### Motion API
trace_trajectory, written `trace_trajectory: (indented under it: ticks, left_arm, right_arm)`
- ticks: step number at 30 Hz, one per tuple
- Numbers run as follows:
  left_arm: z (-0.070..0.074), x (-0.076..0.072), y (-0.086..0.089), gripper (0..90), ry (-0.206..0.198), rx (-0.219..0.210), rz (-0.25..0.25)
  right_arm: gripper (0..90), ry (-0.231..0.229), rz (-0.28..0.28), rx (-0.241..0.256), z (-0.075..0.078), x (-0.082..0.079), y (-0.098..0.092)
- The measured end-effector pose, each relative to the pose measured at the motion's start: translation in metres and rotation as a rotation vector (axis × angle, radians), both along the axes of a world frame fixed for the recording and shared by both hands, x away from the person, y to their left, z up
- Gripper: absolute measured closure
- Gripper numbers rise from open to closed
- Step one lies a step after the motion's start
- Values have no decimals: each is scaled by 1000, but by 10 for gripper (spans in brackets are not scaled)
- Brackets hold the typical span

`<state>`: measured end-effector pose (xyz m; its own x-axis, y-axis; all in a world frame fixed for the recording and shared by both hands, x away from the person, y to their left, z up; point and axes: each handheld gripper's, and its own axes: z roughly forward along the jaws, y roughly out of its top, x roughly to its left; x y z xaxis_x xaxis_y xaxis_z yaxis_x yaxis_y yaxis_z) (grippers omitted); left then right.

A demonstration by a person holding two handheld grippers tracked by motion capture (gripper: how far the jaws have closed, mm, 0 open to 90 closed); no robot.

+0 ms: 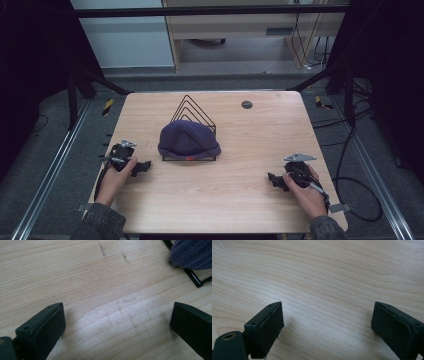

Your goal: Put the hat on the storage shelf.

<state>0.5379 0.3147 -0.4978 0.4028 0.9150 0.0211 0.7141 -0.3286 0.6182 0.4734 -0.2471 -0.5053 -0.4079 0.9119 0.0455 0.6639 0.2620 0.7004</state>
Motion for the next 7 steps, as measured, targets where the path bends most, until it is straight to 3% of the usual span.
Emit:
trace_trajectory:
  ticks: [1, 7]
  left_arm:
    - [0, 0, 0, 0, 0, 0, 0]
    - [0, 0, 0, 0, -1, -2, -1]
  right_arm:
    - [92, -31, 2, -37, -3, -2, 2]
    - [79, -69, -31, -28, -7, -6, 5]
